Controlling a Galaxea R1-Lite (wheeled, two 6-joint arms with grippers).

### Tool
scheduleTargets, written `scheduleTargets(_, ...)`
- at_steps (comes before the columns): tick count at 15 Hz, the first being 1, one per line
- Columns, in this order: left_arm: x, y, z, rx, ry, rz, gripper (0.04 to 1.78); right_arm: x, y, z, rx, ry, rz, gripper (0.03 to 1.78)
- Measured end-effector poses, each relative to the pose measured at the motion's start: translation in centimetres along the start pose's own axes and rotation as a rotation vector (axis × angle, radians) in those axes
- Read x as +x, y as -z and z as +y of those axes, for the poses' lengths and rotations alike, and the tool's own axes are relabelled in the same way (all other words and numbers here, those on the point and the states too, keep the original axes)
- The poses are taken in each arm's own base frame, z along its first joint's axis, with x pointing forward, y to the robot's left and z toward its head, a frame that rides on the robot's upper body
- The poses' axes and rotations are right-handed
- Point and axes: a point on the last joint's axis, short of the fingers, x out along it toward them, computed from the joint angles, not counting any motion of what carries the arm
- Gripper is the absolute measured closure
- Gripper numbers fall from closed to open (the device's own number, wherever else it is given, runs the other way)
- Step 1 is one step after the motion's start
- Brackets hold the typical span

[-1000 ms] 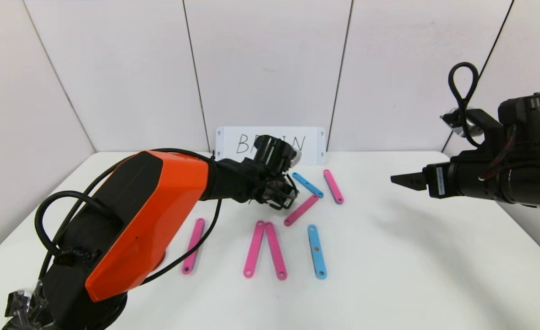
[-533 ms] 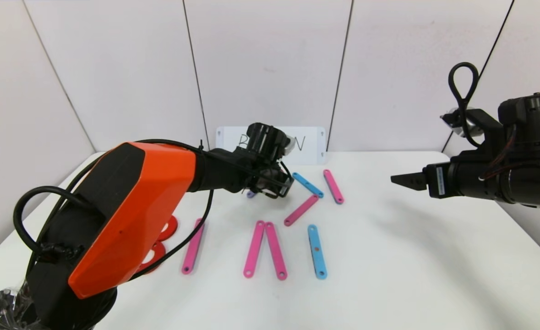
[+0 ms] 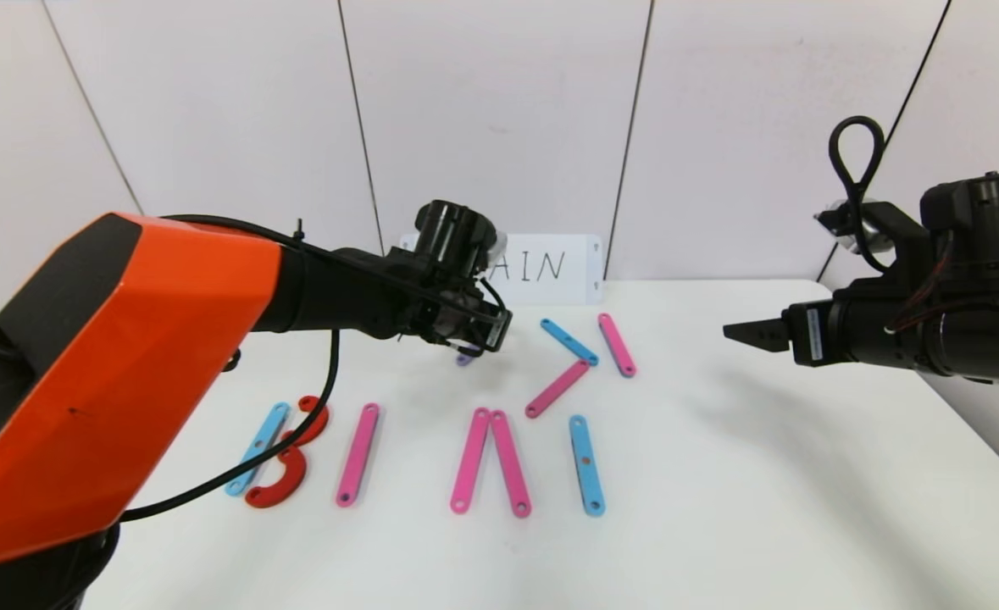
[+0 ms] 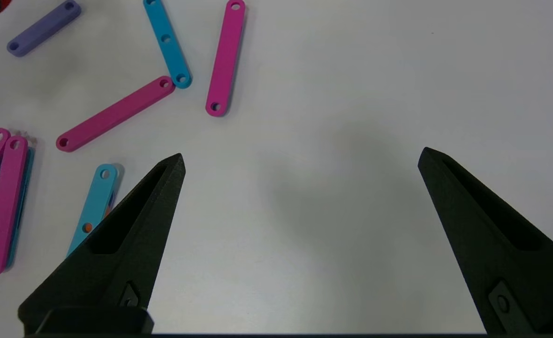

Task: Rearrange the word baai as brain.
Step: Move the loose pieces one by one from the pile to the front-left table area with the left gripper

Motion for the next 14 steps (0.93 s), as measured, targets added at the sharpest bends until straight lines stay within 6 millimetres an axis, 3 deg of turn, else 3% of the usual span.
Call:
scheduleTargets(8, -4.7, 3.2, 0.7, -0.271, -0.145, 0.153, 1.53, 0.3, 0.1, 0.1, -0.002, -0.004, 0.011, 0.07)
scheduleTargets(14, -5.6, 6.1, 0.5, -0.27, -0.155, 0.292, 1.53, 0.6, 0.3, 0.2, -0.004, -0.007, 0.02, 0.07)
